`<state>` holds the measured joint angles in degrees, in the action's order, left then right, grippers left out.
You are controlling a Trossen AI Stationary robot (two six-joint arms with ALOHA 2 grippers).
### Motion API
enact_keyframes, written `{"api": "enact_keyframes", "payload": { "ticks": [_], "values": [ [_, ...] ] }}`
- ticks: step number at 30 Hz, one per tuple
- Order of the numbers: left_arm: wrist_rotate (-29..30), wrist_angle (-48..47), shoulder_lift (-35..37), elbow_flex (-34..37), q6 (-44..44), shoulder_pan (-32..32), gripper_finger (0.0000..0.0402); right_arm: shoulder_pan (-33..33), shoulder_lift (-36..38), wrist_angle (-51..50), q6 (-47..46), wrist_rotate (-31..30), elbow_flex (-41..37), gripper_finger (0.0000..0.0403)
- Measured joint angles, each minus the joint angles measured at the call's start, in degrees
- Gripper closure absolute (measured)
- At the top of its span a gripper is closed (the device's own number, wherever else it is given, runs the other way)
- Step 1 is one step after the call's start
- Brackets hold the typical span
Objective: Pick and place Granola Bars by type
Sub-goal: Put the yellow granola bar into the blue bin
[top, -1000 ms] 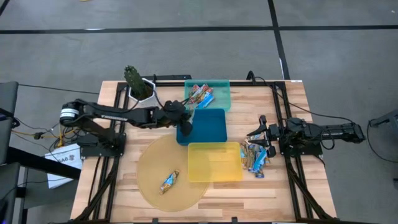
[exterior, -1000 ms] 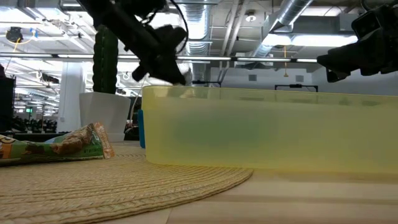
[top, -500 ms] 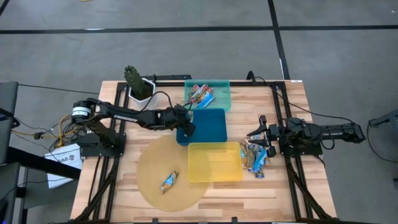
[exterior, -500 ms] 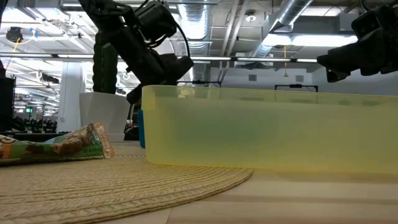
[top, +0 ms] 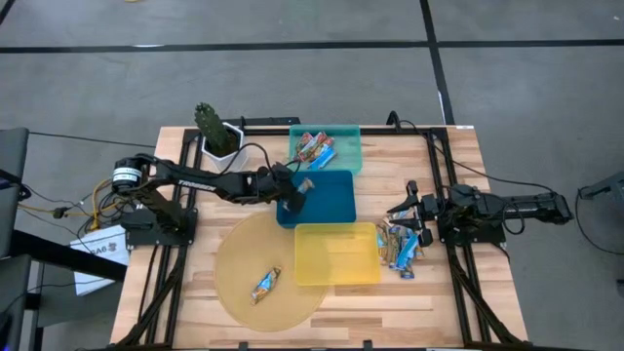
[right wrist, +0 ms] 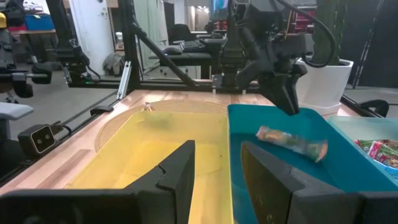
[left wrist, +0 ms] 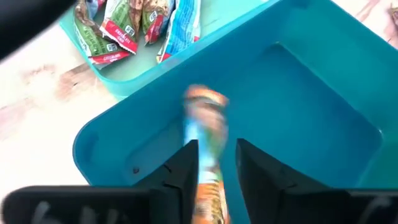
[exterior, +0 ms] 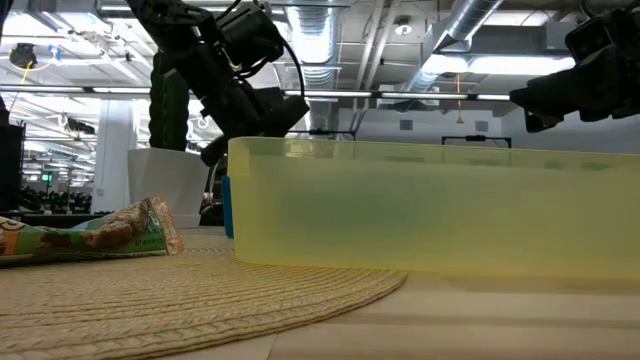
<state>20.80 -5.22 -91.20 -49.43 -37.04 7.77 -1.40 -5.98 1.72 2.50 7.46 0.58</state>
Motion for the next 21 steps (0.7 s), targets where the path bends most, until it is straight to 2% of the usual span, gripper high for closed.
{"api": "enact_keyframes", "payload": {
  "ticks": [5, 11, 15, 21],
  "values": [
    [-0.01, 1.74, 0.00, 0.00, 2.94, 0.00, 0.0269, 0.01, 0.00, 0.00, 0.00, 0.00, 0.00, 0.0278],
    [-0.53, 9.01, 0.04, 0.00, 11.97, -0.21, 0.0258, -0.01, 0.00, 0.00, 0.00, 0.02, -0.02, 0.0278],
    [-2.72, 11.99, 0.72, 0.00, 21.95, -1.13, 0.0258, 0.01, 0.00, 0.00, 0.00, 0.01, -0.01, 0.0278],
    [-2.39, 14.75, 3.93, 1.58, 39.09, -4.35, 0.0258, 0.01, 0.00, 0.00, 0.00, 0.02, 0.00, 0.0278]
  ]
}}
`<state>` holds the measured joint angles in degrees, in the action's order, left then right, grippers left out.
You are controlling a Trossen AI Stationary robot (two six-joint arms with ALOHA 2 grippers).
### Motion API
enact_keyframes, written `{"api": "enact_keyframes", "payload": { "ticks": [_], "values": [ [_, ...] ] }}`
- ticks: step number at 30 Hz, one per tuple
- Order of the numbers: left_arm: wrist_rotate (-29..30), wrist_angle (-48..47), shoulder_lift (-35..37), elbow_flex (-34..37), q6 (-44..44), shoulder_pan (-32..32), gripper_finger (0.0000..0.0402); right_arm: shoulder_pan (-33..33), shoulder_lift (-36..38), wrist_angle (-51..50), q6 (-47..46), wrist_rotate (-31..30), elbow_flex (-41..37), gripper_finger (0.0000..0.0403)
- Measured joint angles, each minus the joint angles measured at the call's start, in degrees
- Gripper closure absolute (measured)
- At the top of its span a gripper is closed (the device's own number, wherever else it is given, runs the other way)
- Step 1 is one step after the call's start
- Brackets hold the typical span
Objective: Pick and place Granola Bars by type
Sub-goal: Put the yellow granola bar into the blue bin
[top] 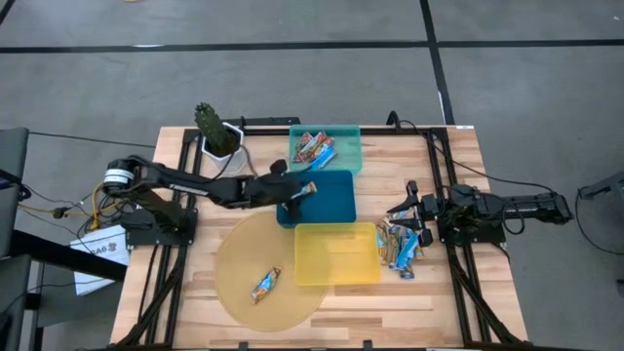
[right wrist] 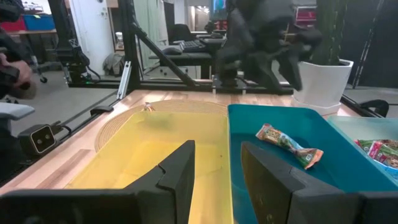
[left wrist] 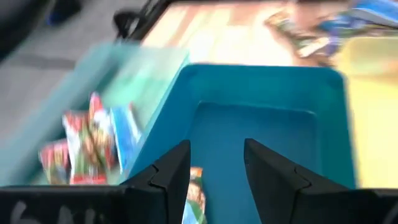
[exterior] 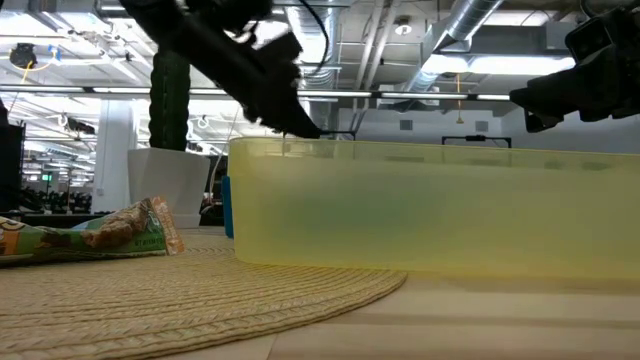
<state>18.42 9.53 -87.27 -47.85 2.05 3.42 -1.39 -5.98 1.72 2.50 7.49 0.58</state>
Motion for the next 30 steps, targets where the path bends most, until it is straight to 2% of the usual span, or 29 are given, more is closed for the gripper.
{"api": "enact_keyframes", "payload": {
  "ticks": [6, 9, 12, 17, 30],
  "values": [
    [0.05, 12.16, 6.74, 11.47, 10.73, -4.35, 0.0258, -0.02, 0.00, 0.00, 0.00, 0.00, 0.00, 0.0278],
    [0.43, 12.69, 10.40, 15.78, 13.34, -6.04, 0.0258, 0.00, 0.00, -0.02, 0.00, 0.00, -0.01, 0.0278],
    [3.23, 11.57, 13.91, 18.65, 13.10, -7.25, 0.0258, -0.02, 0.00, -0.04, 0.00, -0.02, -0.02, 0.0278],
    [5.42, 8.15, 17.33, 21.15, 12.01, -8.34, 0.0258, -0.02, 0.00, -0.01, 0.00, -0.01, -0.02, 0.0278],
    [5.48, 5.08, 17.71, 22.83, 10.21, -11.84, 0.0258, -0.02, 0.00, 0.00, 0.00, -0.02, 0.00, 0.0278]
  ]
}}
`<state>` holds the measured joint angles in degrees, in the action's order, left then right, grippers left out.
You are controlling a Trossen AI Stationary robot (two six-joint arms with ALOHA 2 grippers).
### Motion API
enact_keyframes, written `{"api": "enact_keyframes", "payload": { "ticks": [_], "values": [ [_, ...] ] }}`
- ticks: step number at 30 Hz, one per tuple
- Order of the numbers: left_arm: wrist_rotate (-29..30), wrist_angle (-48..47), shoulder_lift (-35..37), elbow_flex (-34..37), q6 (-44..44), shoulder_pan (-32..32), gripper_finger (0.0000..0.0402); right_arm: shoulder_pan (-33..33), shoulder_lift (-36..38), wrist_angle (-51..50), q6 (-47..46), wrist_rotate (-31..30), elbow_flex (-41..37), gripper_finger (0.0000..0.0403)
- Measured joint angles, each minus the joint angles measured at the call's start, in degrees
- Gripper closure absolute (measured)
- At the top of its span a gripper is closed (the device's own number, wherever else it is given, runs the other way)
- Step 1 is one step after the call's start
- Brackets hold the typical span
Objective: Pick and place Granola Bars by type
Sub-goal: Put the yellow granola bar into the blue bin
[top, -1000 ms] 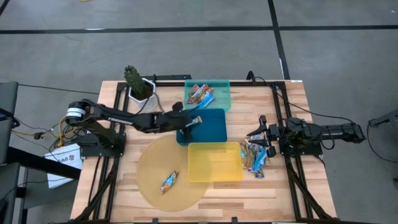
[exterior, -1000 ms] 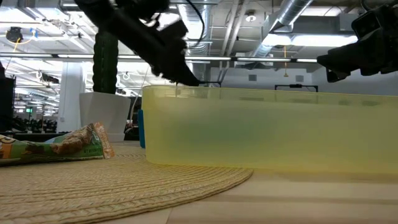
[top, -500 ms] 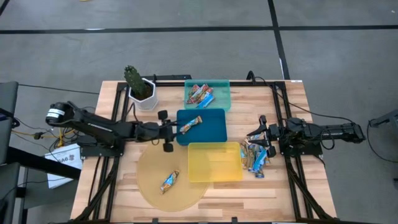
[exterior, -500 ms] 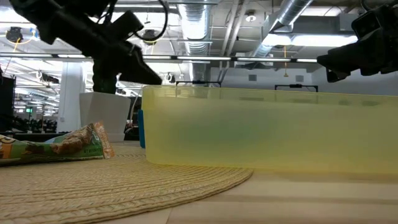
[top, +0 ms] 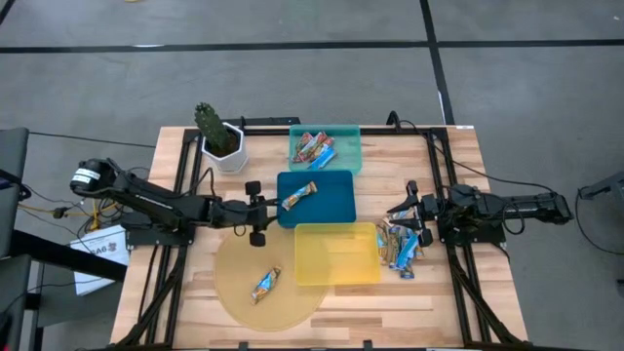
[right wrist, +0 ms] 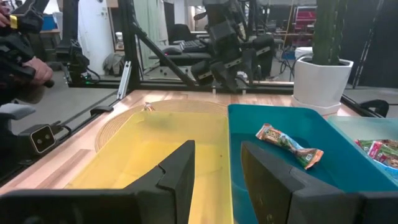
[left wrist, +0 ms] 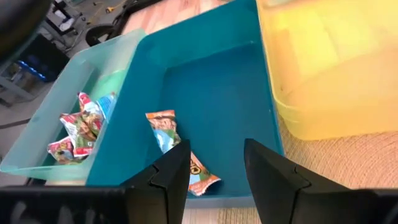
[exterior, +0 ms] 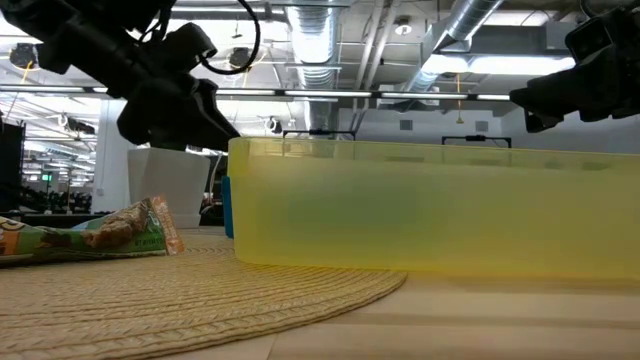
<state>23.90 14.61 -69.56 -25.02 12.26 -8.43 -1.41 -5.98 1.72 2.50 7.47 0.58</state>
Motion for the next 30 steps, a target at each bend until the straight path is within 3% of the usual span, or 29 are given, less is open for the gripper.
{"api": "enact_keyframes", "payload": {
  "ticks": [11, 30],
  "values": [
    [-2.04, -2.70, 0.00, 0.00, -8.69, -2.88, 0.0258, 0.02, 0.00, 0.00, 0.00, 0.02, 0.00, 0.0278],
    [-22.52, -9.17, -0.02, -0.04, -35.24, -13.15, 0.0258, 0.00, 0.00, -0.01, 0.00, 0.01, 0.00, 0.0278]
  ]
}}
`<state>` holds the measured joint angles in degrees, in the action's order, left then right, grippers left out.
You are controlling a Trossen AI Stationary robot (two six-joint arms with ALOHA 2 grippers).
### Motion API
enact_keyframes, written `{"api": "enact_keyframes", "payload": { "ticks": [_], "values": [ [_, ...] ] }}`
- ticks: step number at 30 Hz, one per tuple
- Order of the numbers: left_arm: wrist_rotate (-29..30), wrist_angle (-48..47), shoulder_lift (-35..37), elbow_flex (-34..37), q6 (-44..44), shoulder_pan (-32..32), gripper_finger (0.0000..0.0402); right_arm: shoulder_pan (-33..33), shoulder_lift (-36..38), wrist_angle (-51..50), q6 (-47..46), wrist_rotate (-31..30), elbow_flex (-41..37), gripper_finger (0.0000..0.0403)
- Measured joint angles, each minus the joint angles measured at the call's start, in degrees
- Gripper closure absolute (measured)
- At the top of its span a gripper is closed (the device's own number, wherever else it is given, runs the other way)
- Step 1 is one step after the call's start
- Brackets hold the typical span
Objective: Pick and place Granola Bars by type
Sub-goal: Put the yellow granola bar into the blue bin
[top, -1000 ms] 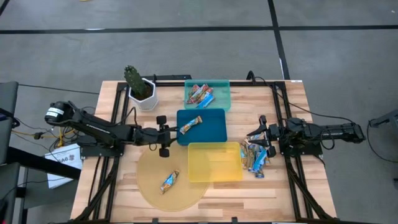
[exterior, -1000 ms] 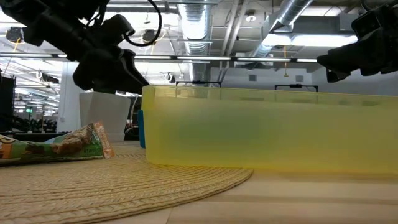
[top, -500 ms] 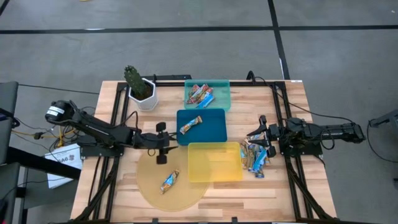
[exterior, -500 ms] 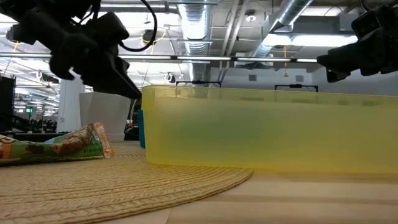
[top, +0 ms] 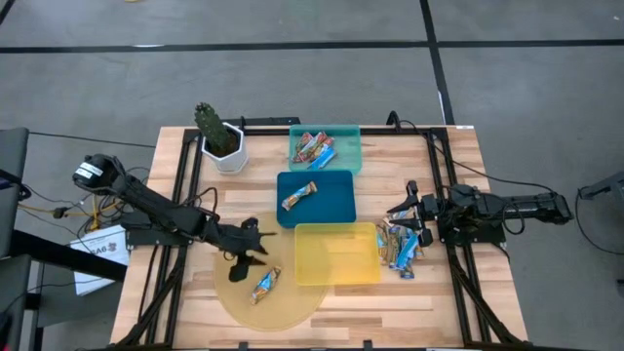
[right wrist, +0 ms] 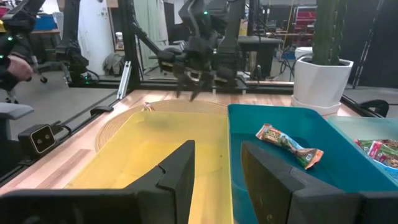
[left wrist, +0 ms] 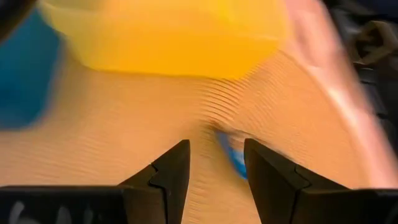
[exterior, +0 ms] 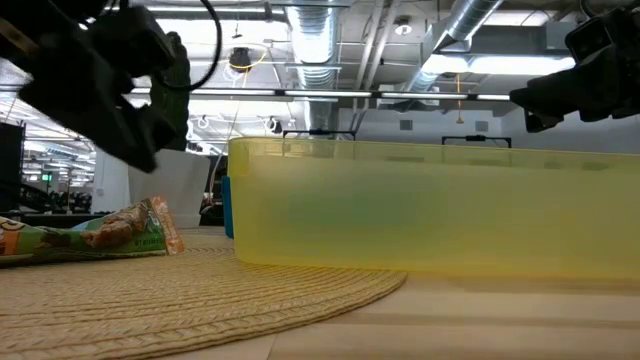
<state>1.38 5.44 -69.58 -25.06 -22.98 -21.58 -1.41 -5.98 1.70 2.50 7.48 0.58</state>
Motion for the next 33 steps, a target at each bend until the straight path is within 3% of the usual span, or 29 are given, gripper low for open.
{"api": "enact_keyframes", "payload": {
  "ticks": [9, 22, 27, 33],
  "values": [
    [-5.69, 0.06, -0.96, 0.00, -11.06, -6.38, 0.0258, 0.01, 0.00, 0.01, 0.00, 0.00, -0.01, 0.0278],
    [-5.43, -0.92, -0.96, -0.34, -27.69, -9.97, 0.0258, 0.02, 0.00, 0.01, 0.00, 0.01, -0.02, 0.0278],
    [-2.87, -13.99, -3.12, -6.91, -28.65, -10.69, 0.0258, 0.02, 0.02, -0.01, 0.00, -0.01, 0.00, 0.0278],
    [0.03, -23.31, -9.61, -17.32, -26.01, -10.91, 0.0258, 0.01, 0.02, 0.01, 0.00, 0.00, 0.00, 0.0278]
  ]
}}
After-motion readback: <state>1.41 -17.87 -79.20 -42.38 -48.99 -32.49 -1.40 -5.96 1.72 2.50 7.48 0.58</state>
